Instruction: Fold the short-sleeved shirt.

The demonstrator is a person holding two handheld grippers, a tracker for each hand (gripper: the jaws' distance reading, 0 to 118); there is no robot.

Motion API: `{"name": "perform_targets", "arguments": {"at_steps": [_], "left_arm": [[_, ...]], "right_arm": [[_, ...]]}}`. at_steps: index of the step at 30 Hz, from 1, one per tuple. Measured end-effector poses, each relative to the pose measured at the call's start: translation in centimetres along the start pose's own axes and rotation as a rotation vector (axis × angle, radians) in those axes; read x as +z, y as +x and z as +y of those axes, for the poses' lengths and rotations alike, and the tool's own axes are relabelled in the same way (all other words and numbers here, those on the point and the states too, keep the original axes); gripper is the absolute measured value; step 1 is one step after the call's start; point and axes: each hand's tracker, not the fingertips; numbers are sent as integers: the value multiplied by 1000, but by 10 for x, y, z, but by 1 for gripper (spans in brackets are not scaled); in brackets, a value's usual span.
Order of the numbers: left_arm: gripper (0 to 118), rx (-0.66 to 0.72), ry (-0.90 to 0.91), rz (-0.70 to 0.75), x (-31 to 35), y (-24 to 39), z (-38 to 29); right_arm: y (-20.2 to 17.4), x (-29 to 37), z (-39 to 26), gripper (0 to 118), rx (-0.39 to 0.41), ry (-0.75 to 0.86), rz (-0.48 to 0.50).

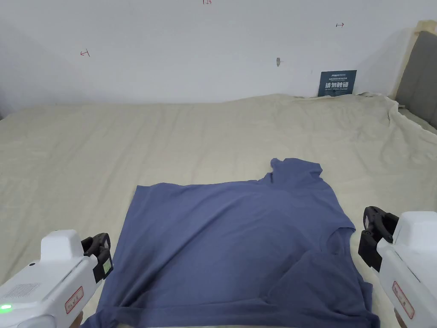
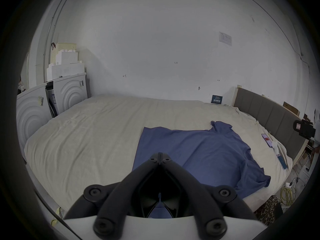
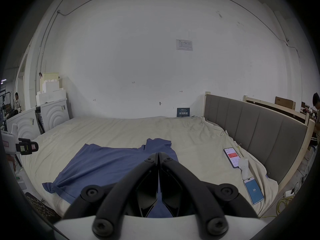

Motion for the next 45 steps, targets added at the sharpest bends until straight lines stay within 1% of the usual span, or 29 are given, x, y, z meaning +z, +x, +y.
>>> {"name": "perform_targets", "arguments": {"at_steps": [1, 2, 3, 4, 5, 6, 7, 11, 15, 19, 25, 27, 28, 29, 30, 31, 32, 35, 37, 38, 39, 40, 41, 43, 44, 45], "left_arm": [[1, 3, -17, 1, -2, -2, 0], [12, 11, -33, 8, -6, -4, 0], [25, 23, -71, 13, -11, -7, -2], [41, 34, -103, 17, -15, -10, -3], [65, 46, -138, 22, -21, -14, -7], [74, 55, -176, 34, -28, -17, -10], [78, 64, -198, 39, -32, -21, -14], [81, 105, -311, 65, -54, -40, -38], [81, 209, -390, 82, -64, -64, -65], [81, 160, -470, 133, -71, -77, -92], [81, 158, -546, 142, -78, -79, -115], [79, 132, -565, 140, -83, -75, -120], [70, 114, -577, 136, -85, -72, -122], [45, 96, -582, 122, -87, -71, -123], [25, 88, -585, 97, -88, -70, -123], [12, 79, -591, 80, -88, -68, -122], [3, 66, -587, 76, -88, -65, -120], [2, -5, -561, 83, -84, -57, -114], [2, -3, -537, 77, -80, -56, -107], [2, 7, -518, 68, -77, -57, -102], [2, 15, -500, 63, -75, -57, -98], [2, 24, -489, 60, -73, -57, -95], [2, 28, -479, 52, -71, -56, -89], [2, 30, -462, 50, -68, -55, -83], [2, 26, -457, 48, -68, -55, -80], [2, 18, -451, 48, -67, -54, -77]], "right_arm": [[0, 0, 0, 0, -1, -1, 0], [1, -1, -1, 0, -3, -3, 1], [-1, 0, 0, 0, -4, -6, 2], [-1, -1, -1, 0, -5, -8, 2], [0, -1, -2, 0, -6, -11, 2], [0, -2, -3, 0, -8, -14, 1], [0, -2, -3, 0, -10, -16, 1], [3, -4, -7, 0, -19, -31, 0], [4, -4, -11, 0, -21, -47, -3], [6, -5, -16, 0, -24, -64, -4], [9, -7, -22, 0, -32, -88, -5], [11, -7, -24, 0, -37, -97, -5], [11, -7, -24, 0, -37, -101, -6], [12, -7, -25, 0, -38, -104, -8], [14, -7, -26, 0, -39, -108, -8], [14, -7, -28, 0, -41, -112, -10], [16, -7, -29, 0, -45, -119, -13], [23, -9, -36, 0, -62, -150, -17], [30, -15, -45, 1, -82, -199, -16], [34, -21, -51, 4, -85, -259, -6], [37, -26, -59, 14, -92, -306, -4], [39, -30, -67, 29, -101, -340, 7], [43, -36, -77, 53, -97, -375, 6], [46, -46, -95, 66, -96, -447, 4], [48, -51, -105, 73, -117, -475, -1], [51, -55, -114, 86, -130, -502, -3]]}}
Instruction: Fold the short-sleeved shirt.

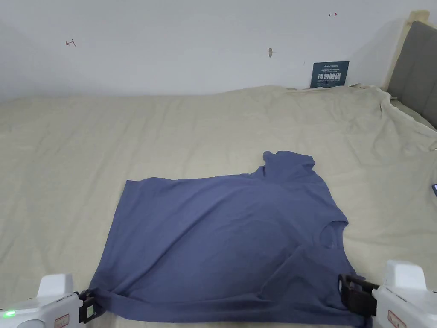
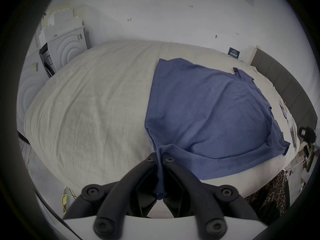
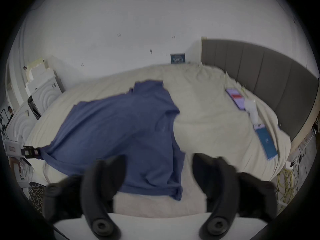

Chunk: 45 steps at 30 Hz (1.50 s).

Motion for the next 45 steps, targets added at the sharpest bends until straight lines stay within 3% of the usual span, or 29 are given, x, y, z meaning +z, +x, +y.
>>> {"name": "perform_targets", "arguments": {"at_steps": [2, 7, 9, 10, 14, 17, 28, 36, 45], "left_arm": [[2, -8, 8, 2, 2, 0, 3], [2, -8, 16, 1, 4, 0, 6], [2, -8, 15, 0, 2, -2, 6], [2, -9, 14, 0, 1, -2, 6], [2, -1, 16, -3, 2, -2, 6], [2, 24, 27, -16, 4, -6, 10], [2, 54, 114, -40, 0, -13, 66], [2, 10, 112, -20, -42, 1, 122], [2, -28, -10, 27, -132, 1, 141]], "right_arm": [[3, -12, -10, 93, -17, -28, 0], [8, -38, -29, 92, -39, -120, 1], [8, -46, -33, 86, -35, -144, -7], [8, -48, -35, 77, -31, -151, -6], [3, -51, -36, 6, -22, -169, 32], [-5, -38, -31, 6, 33, -128, 12], [-14, -6, 58, 6, 9, 55, 56], [-16, -72, 121, 6, -20, 29, 42], [-12, -163, 132, 6, -40, -122, -21]]}}
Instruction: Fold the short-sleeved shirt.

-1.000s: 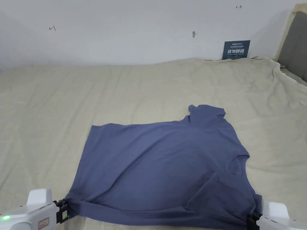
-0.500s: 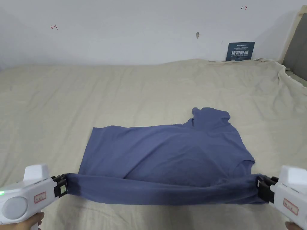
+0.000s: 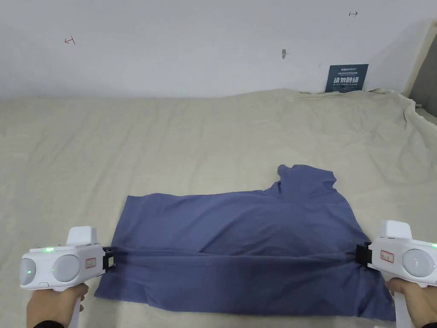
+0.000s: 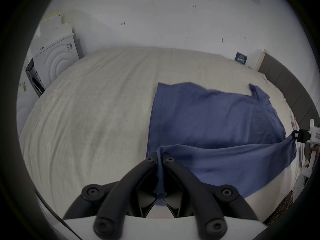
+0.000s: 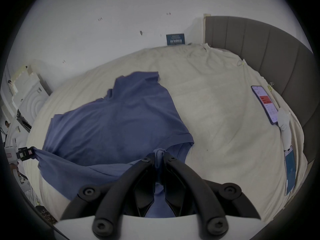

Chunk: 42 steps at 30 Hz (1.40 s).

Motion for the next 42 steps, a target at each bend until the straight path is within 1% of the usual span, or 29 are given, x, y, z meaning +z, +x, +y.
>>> {"name": "perform_targets", "arguments": {"at_steps": [4, 7, 8, 9, 10, 11, 12, 14, 15, 16, 17, 21, 23, 24, 27, 30, 31, 32, 33, 34, 35, 37, 38, 39, 40, 42], "left_arm": [[2, -21, -76, 36, -30, 1, -5], [3, -18, -97, 51, -35, 4, -9], [10, -11, -94, 55, -34, 5, -9], [16, -5, -89, 55, -33, 6, -8], [26, -4, -89, 50, -31, 6, -6], [52, 1, -97, 39, -28, 5, -3], [52, 8, -101, 28, -25, 5, -1], [68, 19, -100, 22, -15, 6, 4], [86, 22, -79, 15, -2, 7, 6], [101, 25, -37, 9, 8, 8, 9], [108, 27, 10, 1, 21, 10, 12], [108, 2, 171, -47, 81, 17, 15], [109, -17, 247, -47, 111, 23, 10], [110, -17, 286, -43, 124, 25, 6], [116, -13, 331, -44, 150, 29, -9], [113, -14, 327, -42, 168, 33, -28], [109, -9, 344, -39, 173, 34, -35], [100, -8, 365, -32, 177, 36, -43], [90, -8, 388, -26, 182, 37, -51], [79, -7, 406, -26, 185, 38, -57], [66, -11, 421, -27, 187, 39, -64], [40, -20, 445, -23, 193, 42, -75], [20, -24, 451, -28, 196, 43, -81], [9, -30, 453, -33, 198, 45, -85], [1, -34, 448, -37, 199, 45, -88], [0, -34, 412, -51, 199, 45, -91]], "right_arm": [[0, -27, -3, 6, -1, -57, -27], [-3, -36, -11, 6, -4, -96, -43], [-3, -36, -13, 8, -7, -96, -46], [-1, -35, -14, 14, -14, -92, -46], [-2, -31, -13, 26, -17, -88, -47], [-3, -26, -11, 52, -16, -82, -51], [-3, -20, -9, 60, -7, -66, -55], [-4, -1, -5, 74, 11, 0, -60], [-5, 11, -2, 89, 17, 34, -52], [-5, 25, 0, 95, 21, 78, -33], [-8, 42, 2, 95, 26, 121, -24], [-14, 109, 1, 96, 62, 284, 7], [-17, 138, -4, 99, 80, 346, 9], [-18, 151, -8, 101, 87, 370, 3], [-22, 187, -25, 101, 107, 448, 9], [-25, 209, -44, 100, 116, 503, -9], [-26, 215, -51, 98, 116, 526, -20], [-26, 220, -58, 93, 120, 550, -28], [-26, 221, -63, 83, 122, 558, -41], [-26, 224, -68, 69, 126, 565, -43], [-27, 228, -74, 46, 128, 576, -44], [-28, 230, -82, 11, 121, 590, -38], [-29, 231, -86, 4, 123, 596, -44], [-30, 231, -90, 3, 120, 603, -51], [-30, 231, -93, 0, 125, 610, -49], [-29, 228, -89, 0, 125, 607, -42]]}}
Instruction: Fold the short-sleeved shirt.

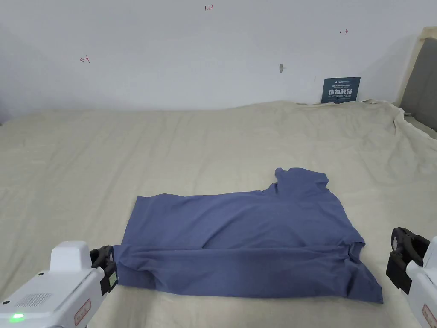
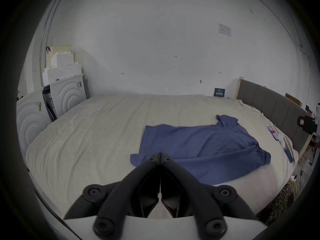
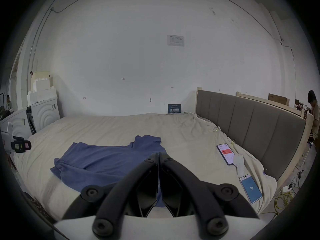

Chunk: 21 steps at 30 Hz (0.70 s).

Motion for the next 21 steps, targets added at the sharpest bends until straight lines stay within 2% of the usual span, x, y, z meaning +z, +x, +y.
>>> {"name": "perform_targets", "arguments": {"at_steps": [7, 13, 14, 15, 16, 17, 18, 19, 21], "left_arm": [[0, 15, -30, -5, -10, -6, 4], [3, 33, -157, -13, -52, -23, 20], [10, 43, -193, -13, -62, -27, 22], [23, 55, -213, -7, -72, -31, 23], [43, 66, -229, -7, -81, -35, 23], [71, 76, -273, 1, -90, -37, 24], [86, 85, -312, 9, -102, -41, 23], [93, 90, -345, 16, -113, -44, 21], [94, 73, -378, 30, -135, -51, 12]], "right_arm": [[4, -11, 2, 0, -3, -5, 14], [6, -20, 5, 0, -8, -14, 16], [6, -22, 5, 0, -4, -17, 13], [6, -21, 4, 0, -3, -21, 12], [7, -22, 4, 0, -2, -24, 12], [7, -24, 4, 0, -4, -29, 10], [8, -25, 3, 0, -5, -34, 8], [8, -25, 2, 0, -7, -38, 6], [8, -26, 1, 0, -7, -50, -1]]}}
